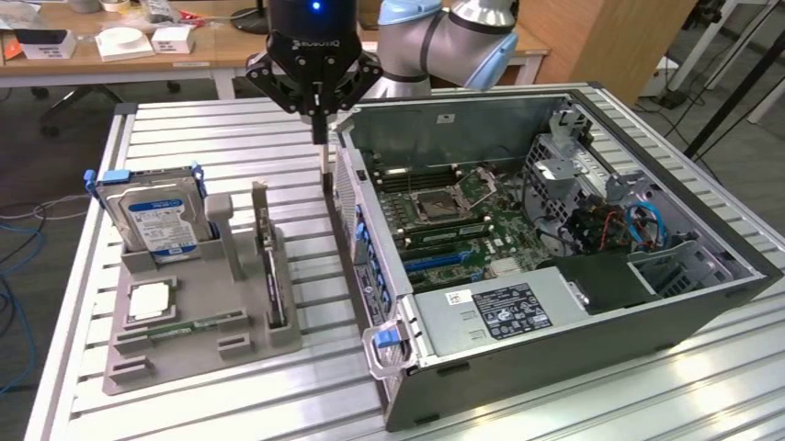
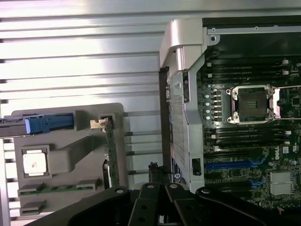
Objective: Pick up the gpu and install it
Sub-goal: 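Reach for the gpu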
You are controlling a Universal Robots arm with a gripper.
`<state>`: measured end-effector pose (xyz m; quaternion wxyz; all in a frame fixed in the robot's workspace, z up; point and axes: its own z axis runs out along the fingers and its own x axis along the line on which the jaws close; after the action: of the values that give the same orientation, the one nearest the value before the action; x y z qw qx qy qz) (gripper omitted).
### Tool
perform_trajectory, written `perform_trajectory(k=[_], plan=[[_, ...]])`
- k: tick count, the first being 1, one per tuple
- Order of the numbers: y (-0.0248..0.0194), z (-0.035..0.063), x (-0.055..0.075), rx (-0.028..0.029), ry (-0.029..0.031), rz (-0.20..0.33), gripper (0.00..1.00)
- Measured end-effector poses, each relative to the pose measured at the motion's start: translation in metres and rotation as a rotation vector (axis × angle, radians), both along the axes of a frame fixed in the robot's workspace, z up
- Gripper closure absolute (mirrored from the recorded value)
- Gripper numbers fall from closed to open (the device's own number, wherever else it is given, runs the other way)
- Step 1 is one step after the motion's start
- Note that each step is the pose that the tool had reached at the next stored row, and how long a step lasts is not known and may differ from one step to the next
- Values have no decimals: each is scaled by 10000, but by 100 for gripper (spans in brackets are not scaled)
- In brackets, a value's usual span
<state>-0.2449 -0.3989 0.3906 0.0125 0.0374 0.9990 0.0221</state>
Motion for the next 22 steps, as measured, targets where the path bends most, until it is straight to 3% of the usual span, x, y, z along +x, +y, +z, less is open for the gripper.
perform_trajectory(k=[22], plan=[[0, -5, -130, 0, 0, -1, 89]])
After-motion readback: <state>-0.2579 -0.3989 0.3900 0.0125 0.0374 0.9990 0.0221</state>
